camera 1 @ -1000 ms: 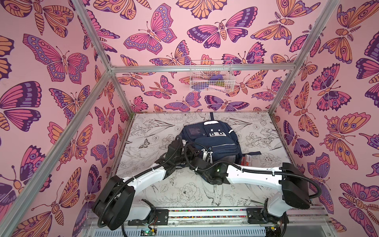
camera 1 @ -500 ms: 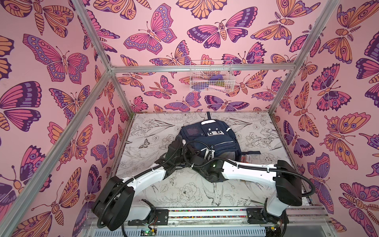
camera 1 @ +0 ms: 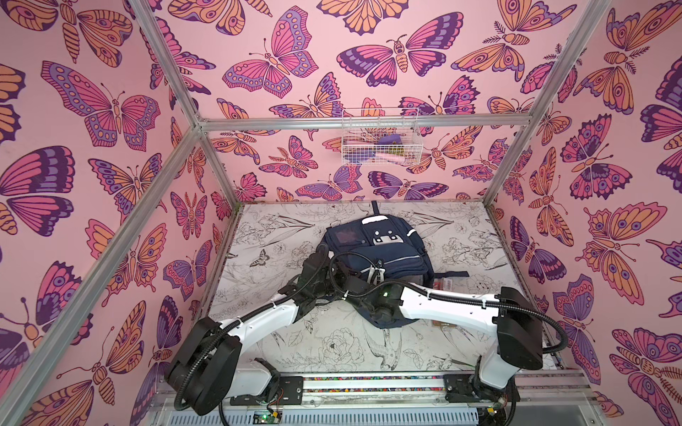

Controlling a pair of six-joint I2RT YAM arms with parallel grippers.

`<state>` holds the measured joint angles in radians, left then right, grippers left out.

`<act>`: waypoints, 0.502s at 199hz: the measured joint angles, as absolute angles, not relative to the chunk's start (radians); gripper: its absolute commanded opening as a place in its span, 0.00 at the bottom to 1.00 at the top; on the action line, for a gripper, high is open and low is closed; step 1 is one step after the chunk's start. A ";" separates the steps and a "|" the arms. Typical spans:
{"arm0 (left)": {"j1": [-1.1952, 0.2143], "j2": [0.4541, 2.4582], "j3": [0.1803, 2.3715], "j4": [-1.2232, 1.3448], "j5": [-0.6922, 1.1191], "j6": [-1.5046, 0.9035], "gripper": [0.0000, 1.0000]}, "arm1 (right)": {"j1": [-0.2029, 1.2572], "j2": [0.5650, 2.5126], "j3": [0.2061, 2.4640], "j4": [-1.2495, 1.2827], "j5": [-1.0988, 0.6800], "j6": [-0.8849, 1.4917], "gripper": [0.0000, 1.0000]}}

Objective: Pack books, pencil case, and school supplies into a backpack
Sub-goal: Zip the student bag at the center of the table.

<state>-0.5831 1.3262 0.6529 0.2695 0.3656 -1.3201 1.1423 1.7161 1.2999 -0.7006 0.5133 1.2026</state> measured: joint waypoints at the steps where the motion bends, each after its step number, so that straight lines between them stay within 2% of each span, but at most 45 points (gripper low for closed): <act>1: -0.583 1.326 0.653 0.267 0.365 -1.319 0.00 | 1.142 1.716 1.301 -0.701 0.510 1.202 0.00; 50: -0.581 1.326 0.663 0.210 0.342 -1.273 0.00 | 1.129 1.700 1.333 -0.772 0.396 1.172 0.00; 100: -0.579 1.310 0.696 0.086 0.280 -1.177 0.00 | 1.126 1.566 1.242 -0.805 0.335 1.149 0.00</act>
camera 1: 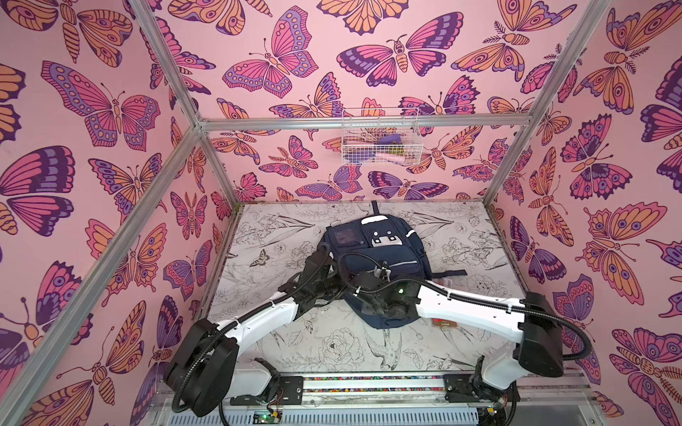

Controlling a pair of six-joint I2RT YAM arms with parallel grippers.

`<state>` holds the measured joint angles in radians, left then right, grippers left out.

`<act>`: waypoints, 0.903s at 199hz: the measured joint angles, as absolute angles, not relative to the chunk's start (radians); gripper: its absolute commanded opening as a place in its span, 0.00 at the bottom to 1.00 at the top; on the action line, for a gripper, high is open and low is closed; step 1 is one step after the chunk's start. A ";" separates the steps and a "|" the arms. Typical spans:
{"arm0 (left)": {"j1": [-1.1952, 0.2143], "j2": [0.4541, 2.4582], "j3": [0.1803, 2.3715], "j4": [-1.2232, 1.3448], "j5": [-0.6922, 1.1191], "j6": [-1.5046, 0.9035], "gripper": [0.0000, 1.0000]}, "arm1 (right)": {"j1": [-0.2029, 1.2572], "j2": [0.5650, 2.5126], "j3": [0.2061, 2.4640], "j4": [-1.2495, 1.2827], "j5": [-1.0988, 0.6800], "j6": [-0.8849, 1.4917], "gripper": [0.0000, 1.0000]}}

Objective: Pack books, pencil case, and school supplies into a backpack
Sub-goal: Zip the student bag at the center of the table.

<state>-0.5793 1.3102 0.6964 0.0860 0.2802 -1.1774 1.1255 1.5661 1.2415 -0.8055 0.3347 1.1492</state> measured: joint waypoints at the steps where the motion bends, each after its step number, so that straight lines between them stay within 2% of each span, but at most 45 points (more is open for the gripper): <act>1: -0.579 1.309 0.696 0.083 0.279 -1.176 0.00 | 1.126 1.564 1.240 -0.806 0.335 1.148 0.00; 50: -0.535 1.254 0.702 -0.039 0.245 -1.121 0.00 | 1.096 1.482 1.180 -0.856 0.384 1.109 0.00; 84: -0.465 1.238 0.726 -0.131 0.246 -1.084 0.00 | 0.998 1.468 1.129 -0.850 0.400 1.031 0.00; 117: -0.356 1.232 0.760 -0.231 0.264 -1.029 0.00 | 0.962 1.460 1.119 -0.764 0.315 0.879 0.00; 123: -0.336 1.232 0.765 -0.248 0.268 -1.019 0.08 | 0.964 1.459 1.120 -0.745 0.292 0.856 0.00; 139: -0.298 1.232 0.781 -0.297 0.264 -0.995 0.39 | 0.965 1.459 1.127 -0.702 0.227 0.807 0.00; 146: -0.285 1.229 0.791 -0.320 0.246 -0.990 0.48 | 0.965 1.459 1.131 -0.696 0.204 0.793 0.00; 161: -0.260 1.205 0.800 -0.351 0.218 -0.999 0.57 | 0.965 1.464 1.142 -0.696 0.159 0.771 0.00; 180: -0.281 1.125 0.786 -0.380 0.222 -1.026 0.60 | 0.982 1.497 1.183 -0.698 0.118 0.753 0.00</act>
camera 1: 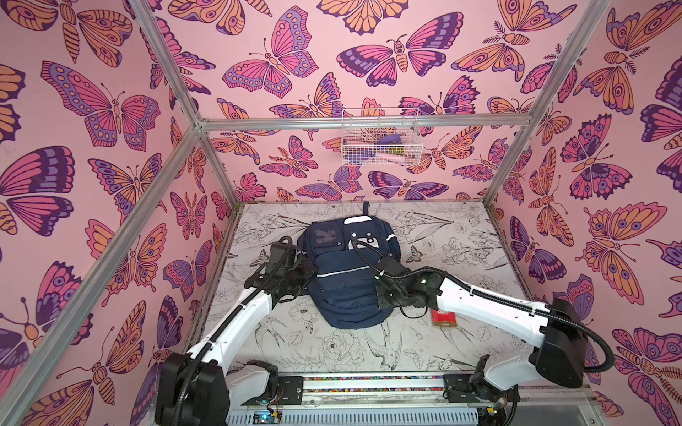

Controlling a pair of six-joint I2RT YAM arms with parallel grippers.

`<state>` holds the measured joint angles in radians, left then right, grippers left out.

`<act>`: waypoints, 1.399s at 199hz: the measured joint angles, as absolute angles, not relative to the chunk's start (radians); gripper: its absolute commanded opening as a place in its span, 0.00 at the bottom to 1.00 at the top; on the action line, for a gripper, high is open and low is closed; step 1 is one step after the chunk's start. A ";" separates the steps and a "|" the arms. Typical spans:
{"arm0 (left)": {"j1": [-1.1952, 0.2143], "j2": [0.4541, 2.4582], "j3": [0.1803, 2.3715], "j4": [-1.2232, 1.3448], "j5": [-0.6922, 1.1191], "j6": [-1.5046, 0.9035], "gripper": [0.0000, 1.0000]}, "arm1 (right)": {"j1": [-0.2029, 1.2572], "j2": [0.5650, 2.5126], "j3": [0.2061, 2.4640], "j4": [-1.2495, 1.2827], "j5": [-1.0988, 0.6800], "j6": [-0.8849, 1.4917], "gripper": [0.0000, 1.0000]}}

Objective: Pack books, pencil case, and school supplies into a backpack
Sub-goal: Zip the student bag at the center of the table.

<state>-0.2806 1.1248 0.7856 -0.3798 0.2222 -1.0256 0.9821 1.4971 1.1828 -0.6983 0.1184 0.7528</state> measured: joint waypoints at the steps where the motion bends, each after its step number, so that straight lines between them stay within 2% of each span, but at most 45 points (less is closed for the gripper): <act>1: -0.284 1.119 0.783 -0.381 0.221 -1.029 0.60 | 0.983 1.499 1.185 -0.699 0.117 0.752 0.00; 38: -0.396 0.971 0.730 -0.401 0.281 -1.134 0.67 | 1.022 1.567 1.275 -0.698 0.052 0.729 0.00; 73: -0.560 0.960 0.717 -0.374 0.286 -1.248 0.70 | 1.031 1.573 1.304 -0.695 0.004 0.728 0.00; 107: -0.643 1.069 0.710 -0.287 0.288 -1.330 0.64 | 1.043 1.573 1.309 -0.692 -0.006 0.731 0.00; 140: -0.656 1.147 0.709 -0.247 0.289 -1.371 0.55 | 1.044 1.573 1.309 -0.696 0.007 0.733 0.00; 159: -0.653 1.150 0.703 -0.228 0.299 -1.392 0.55 | 1.044 1.568 1.298 -0.693 0.021 0.734 0.00; 200: -0.672 1.111 0.700 -0.207 0.314 -1.427 0.68 | 1.046 1.543 1.271 -0.689 0.042 0.741 0.00; 215: -0.694 1.068 0.689 -0.189 0.306 -1.453 0.80 | 1.050 1.541 1.271 -0.683 0.044 0.744 0.00; 226: -0.717 1.044 0.678 -0.178 0.299 -1.474 0.83 | 1.052 1.541 1.271 -0.680 0.044 0.745 0.00; 254: -0.741 1.054 0.653 -0.156 0.277 -1.518 0.77 | 1.055 1.542 1.271 -0.674 0.040 0.755 0.00; 279: -0.738 1.078 0.649 -0.149 0.244 -1.532 0.67 | 1.055 1.541 1.269 -0.664 0.029 0.762 0.00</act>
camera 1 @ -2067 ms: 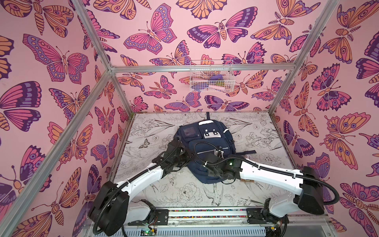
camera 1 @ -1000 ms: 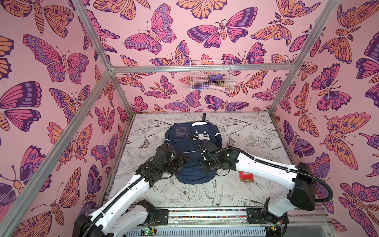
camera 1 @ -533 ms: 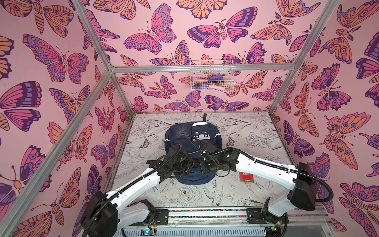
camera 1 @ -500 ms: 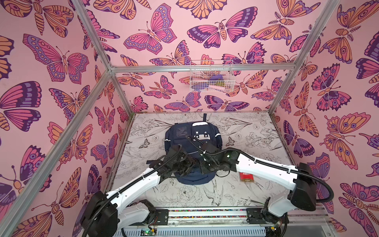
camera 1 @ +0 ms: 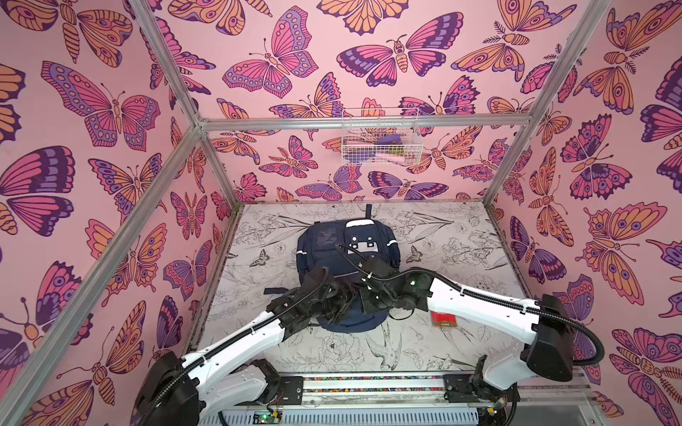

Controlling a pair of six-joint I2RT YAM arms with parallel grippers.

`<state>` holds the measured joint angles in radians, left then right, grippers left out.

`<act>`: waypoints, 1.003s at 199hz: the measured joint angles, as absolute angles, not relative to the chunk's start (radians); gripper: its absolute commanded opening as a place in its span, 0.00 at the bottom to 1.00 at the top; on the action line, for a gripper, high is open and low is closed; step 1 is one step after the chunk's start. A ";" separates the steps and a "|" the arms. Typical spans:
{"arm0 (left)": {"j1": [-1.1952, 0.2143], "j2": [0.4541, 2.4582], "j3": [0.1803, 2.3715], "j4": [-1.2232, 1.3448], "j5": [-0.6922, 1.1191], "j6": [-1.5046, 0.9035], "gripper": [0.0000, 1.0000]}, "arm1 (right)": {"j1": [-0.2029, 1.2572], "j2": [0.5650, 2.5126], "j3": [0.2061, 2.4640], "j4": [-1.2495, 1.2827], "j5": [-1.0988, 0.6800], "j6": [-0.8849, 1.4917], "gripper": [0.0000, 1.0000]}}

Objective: Pack books, pencil case, and school supplies into a backpack
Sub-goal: Zip the student bag at the center of the table.

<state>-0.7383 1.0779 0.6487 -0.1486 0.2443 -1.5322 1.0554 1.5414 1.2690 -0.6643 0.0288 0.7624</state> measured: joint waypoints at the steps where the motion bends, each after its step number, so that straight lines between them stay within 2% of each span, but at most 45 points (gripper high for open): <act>1: -0.738 1.079 0.649 -0.149 0.242 -1.533 0.66 | 1.055 1.541 1.268 -0.663 0.028 0.763 0.00; 37: -0.700 1.102 0.650 -0.146 0.225 -1.534 0.51 | 1.056 1.508 1.221 -0.607 0.010 0.783 0.00; 71: -0.670 1.122 0.650 -0.149 0.242 -1.530 0.25 | 1.056 1.494 1.199 -0.586 0.010 0.789 0.00; 91: -0.658 1.120 0.652 -0.150 0.248 -1.526 0.00 | 1.057 1.494 1.197 -0.594 0.021 0.785 0.00; 141: -0.623 1.055 0.651 -0.206 0.245 -1.470 0.00 | 1.034 1.467 1.198 -0.658 0.086 0.736 0.00; 200: -0.568 0.959 0.609 -0.268 0.266 -1.388 0.00 | 0.820 1.472 1.200 -0.726 0.100 0.605 0.00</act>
